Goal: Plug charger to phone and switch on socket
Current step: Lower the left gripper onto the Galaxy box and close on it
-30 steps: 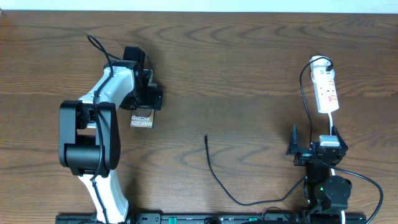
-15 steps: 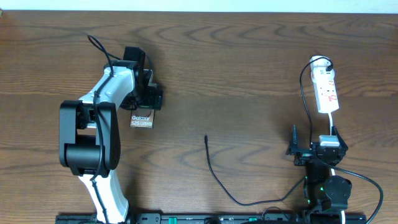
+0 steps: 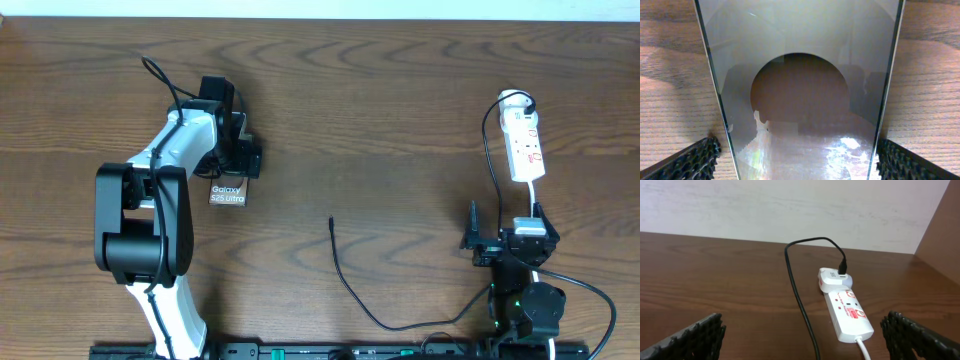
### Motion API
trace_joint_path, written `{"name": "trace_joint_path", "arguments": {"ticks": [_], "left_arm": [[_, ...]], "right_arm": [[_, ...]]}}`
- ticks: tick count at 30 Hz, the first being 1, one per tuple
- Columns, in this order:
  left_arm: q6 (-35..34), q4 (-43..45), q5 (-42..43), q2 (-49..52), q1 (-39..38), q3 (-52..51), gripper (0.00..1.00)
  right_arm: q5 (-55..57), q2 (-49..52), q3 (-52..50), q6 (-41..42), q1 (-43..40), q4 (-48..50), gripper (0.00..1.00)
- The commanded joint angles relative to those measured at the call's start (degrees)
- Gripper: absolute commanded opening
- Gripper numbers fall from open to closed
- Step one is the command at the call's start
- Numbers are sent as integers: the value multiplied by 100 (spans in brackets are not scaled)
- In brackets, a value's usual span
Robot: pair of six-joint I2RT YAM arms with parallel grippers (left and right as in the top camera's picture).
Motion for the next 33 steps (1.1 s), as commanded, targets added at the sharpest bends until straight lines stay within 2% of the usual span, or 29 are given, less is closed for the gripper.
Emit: {"name": "trace_joint_path", "arguments": {"ticks": [1, 17, 23, 33], "left_arm": [[33, -55, 127, 127, 13, -232, 99], [35, -35, 125, 127, 13, -232, 99], [35, -33, 125, 127, 13, -232, 87], [35, -33, 125, 127, 13, -232, 83]], "right_arm": [[-13, -33, -9, -76, -42, -22, 99], [-13, -33, -9, -76, -42, -22, 99], [-13, -33, -9, -76, -42, -22, 99], [-13, -33, -9, -76, -42, -22, 99]]}}
